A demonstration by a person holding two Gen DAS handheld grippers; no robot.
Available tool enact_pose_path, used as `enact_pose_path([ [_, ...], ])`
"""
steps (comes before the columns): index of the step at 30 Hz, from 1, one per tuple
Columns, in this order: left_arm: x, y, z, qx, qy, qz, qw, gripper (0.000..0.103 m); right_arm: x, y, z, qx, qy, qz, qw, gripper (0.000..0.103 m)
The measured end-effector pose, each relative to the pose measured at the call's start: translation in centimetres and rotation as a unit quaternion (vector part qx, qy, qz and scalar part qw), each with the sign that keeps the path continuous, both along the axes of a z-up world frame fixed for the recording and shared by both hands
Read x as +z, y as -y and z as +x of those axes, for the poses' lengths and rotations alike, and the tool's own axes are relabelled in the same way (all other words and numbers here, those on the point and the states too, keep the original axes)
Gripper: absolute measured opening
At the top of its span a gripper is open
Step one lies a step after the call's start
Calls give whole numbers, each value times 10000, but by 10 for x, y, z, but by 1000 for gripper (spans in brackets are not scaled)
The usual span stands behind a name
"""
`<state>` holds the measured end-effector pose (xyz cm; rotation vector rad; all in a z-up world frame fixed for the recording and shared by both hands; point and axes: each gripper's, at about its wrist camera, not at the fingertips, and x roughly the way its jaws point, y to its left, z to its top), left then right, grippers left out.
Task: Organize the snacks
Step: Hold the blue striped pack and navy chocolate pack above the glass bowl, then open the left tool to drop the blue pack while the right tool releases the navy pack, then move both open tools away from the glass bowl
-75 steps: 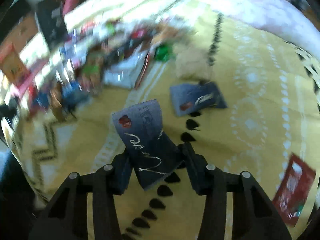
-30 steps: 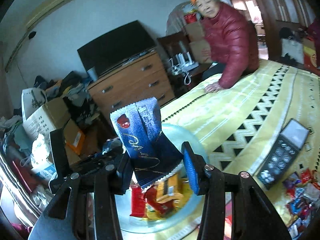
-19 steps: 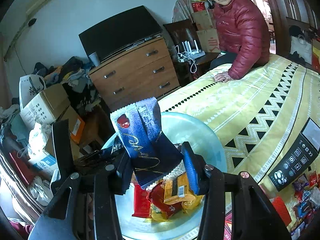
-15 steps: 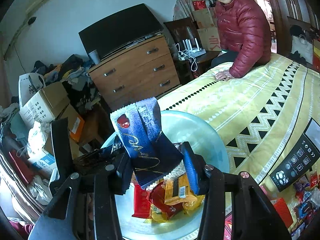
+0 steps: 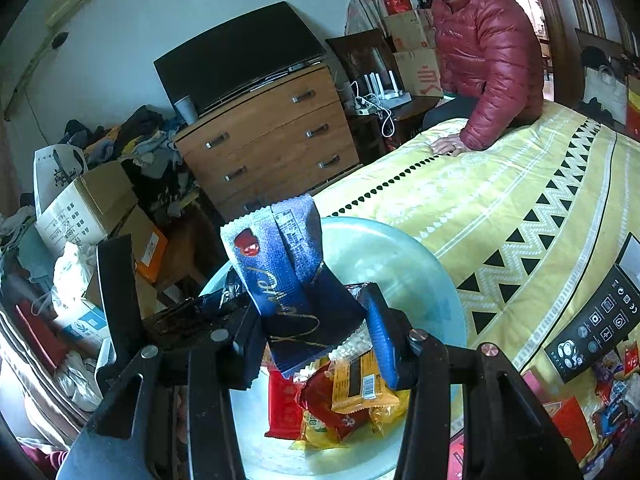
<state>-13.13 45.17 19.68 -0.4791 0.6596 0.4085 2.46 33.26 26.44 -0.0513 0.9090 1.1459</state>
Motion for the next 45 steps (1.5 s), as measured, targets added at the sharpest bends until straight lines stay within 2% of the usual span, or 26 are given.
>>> enact_pose_path([
  [12, 0, -1, 0, 14, -30, 20, 10000, 45, 0, -1, -1, 14, -5, -7, 10000, 49],
  [17, -3, -4, -1, 110, -150, -25, 9998, 48, -4, -5, -3, 82, -35, -50, 9999, 52],
  [18, -3, -4, -1, 128, -174, -21, 9998, 55, -5, -5, -4, 93, -35, -72, 9999, 54],
  [19, -2, -4, -2, 138, -190, -19, 9997, 66, -6, -5, -5, 87, -22, -101, 9999, 66],
  [21, 1, 0, -2, 177, -187, 69, 9996, 79, -6, 0, -8, 25, 45, -124, 9999, 74],
  [25, 20, 23, -7, 234, -67, 466, 9986, 86, 10, 29, -18, -58, 244, 58, 9997, 75],
  [27, 39, 48, -11, 211, 75, 806, 9965, 92, 24, 63, -29, -232, 531, 251, 9980, 75],
  [28, 50, 66, -15, 189, 171, 1009, 9946, 102, 29, 83, -35, -368, 715, 358, 9961, 76],
  [29, 61, 86, -20, 140, 332, 1243, 9916, 103, 35, 110, -43, -582, 962, 465, 9926, 79],
  [31, 76, 123, -27, -61, 648, 1586, 9852, 103, 40, 160, -57, -987, 1345, 597, 9842, 93],
  [33, 83, 174, -33, -418, 997, 1842, 9769, 103, 38, 224, -71, -1595, 1662, 592, 9713, 99],
  [34, 79, 194, -34, -582, 1068, 1842, 9753, 103, 32, 257, -76, -1919, 1729, 497, 9648, 100],
  [36, 62, 232, -29, -1284, 1118, 1531, 9734, 103, 17, 314, -82, -2464, 1757, 208, 9529, 101],
  [37, 49, 250, -23, -1729, 1015, 1288, 9712, 103, 3, 345, -85, -2750, 1733, -20, 9457, 103],
  [38, 27, 276, -13, -2163, 735, 1137, 9669, 103, -8, 365, -86, -2920, 1667, -200, 9416, 103],
  [42, -54, 350, 10, -2994, -92, 1043, 9484, 103, -86, 459, -81, -3704, 873, -1055, 9187, 103],
  [45, -113, 387, 33, -3249, -706, 1091, 9368, 103, -141, 509, -77, -4071, 365, -1461, 9009, 103],
])
